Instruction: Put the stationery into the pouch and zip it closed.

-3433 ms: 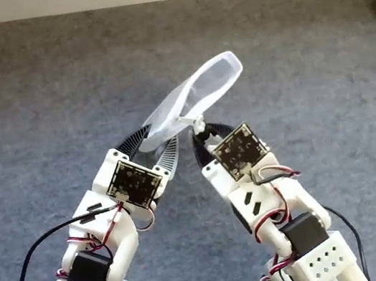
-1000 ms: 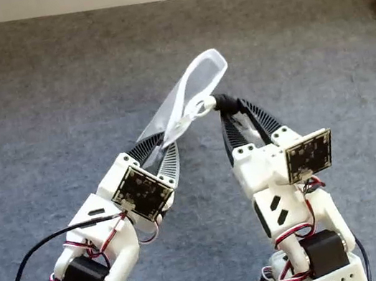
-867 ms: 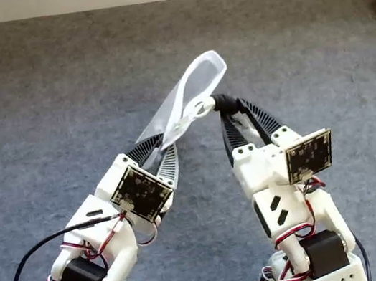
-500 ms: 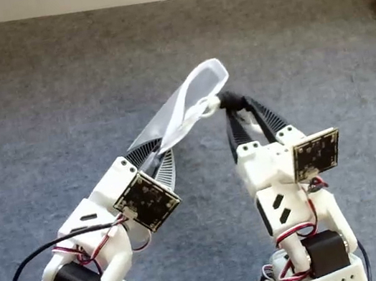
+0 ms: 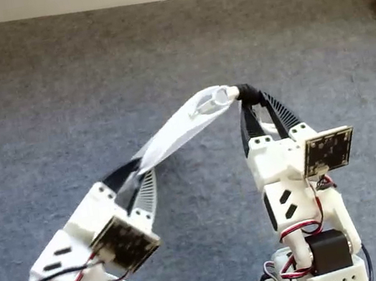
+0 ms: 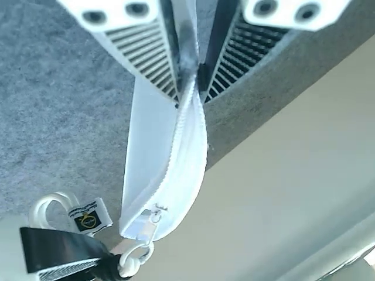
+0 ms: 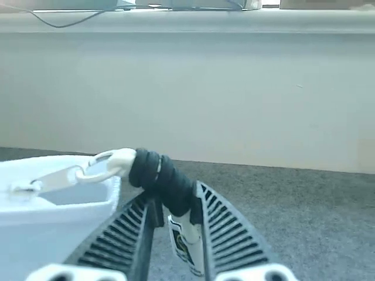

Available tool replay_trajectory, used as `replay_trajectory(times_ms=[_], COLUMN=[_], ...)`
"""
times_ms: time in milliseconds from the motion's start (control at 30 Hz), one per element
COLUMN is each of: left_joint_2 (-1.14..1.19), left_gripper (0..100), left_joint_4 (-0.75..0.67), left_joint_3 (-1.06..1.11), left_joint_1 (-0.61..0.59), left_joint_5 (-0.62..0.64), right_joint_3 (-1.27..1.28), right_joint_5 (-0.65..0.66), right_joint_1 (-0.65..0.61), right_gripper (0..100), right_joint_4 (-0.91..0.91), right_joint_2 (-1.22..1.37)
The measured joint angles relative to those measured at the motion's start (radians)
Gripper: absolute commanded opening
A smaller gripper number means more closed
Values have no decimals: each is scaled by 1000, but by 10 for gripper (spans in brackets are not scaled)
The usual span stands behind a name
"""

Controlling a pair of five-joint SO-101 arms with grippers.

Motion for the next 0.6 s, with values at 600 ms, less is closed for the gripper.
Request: replay_trajectory(times_ms=[600], left_joint_2=[-78], left_gripper=[6], left_joint_4=[146], left_joint_3=[-187], left_joint_1=[-247], left_joint_5=[-2], right_joint_3=[-3], right_joint_5=[2], right_joint_1=[-5], right_gripper=[7], right_joint_4=[-15], right_joint_2=[-11])
